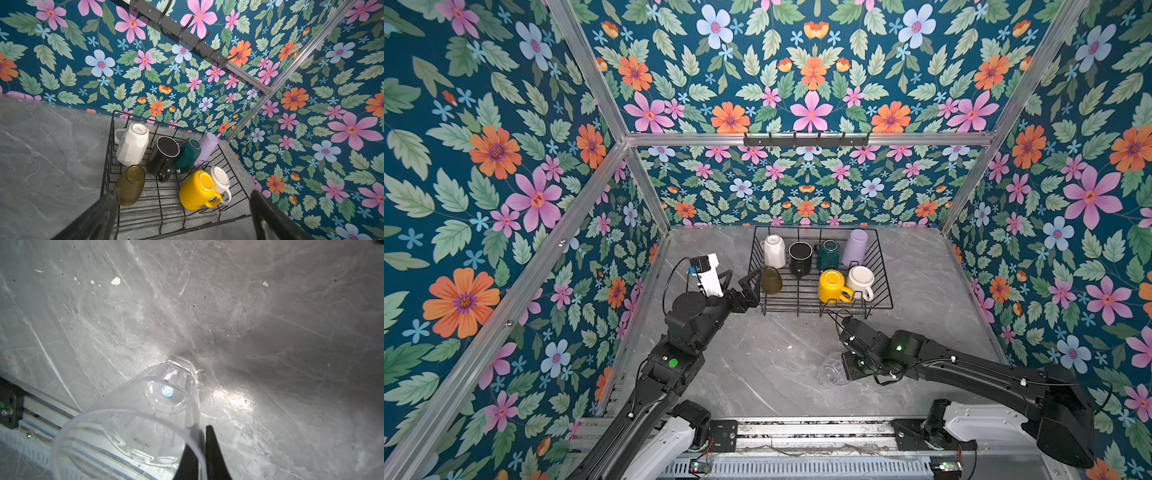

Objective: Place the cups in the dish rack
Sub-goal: 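Draw the left arm back while the right gripper closes on the clear glass cup, then lift the clear cup toward the left gripper while the left gripper reaches in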

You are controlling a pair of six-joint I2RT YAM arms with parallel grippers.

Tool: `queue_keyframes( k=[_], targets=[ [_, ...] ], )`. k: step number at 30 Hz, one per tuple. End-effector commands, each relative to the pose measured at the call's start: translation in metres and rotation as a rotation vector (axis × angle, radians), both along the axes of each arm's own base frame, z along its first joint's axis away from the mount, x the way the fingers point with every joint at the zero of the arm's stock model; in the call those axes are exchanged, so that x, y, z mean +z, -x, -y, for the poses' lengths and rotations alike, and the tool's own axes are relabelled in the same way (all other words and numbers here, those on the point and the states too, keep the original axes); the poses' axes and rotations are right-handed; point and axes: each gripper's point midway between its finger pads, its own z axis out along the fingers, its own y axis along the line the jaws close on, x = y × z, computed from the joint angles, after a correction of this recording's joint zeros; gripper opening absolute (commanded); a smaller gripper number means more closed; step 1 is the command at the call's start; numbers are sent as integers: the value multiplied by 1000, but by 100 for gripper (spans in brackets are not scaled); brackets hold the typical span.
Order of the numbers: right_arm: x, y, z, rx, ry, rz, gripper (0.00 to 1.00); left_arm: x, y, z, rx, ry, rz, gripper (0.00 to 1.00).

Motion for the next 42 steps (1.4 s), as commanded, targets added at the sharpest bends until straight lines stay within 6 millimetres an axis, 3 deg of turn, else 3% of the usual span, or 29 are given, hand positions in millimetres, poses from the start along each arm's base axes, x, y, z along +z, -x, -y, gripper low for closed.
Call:
queue_keyframes(
  k=[1,8,17,27,34,42],
  targets=[
    [11,-1,-7,6,-47,12,0,10,3,4,-26,19,36,100],
    [38,-11,-21,-27,-239,-31,0,14,10,13,-92,37,83,100],
    [98,-26,-35,-35,-545,-27,0,15,22,27,-200,29,115,100],
    [159,-74,-31,-95,-1003,-33,0,14,60,74,-568,23,143,100],
    [201,-94,-38,-17,-1113,26,0,4,69,87,-686,19,122,100],
    [223,-98,-49,66,-1186,30,0,2,75,93,-731,25,125,100]
  ],
)
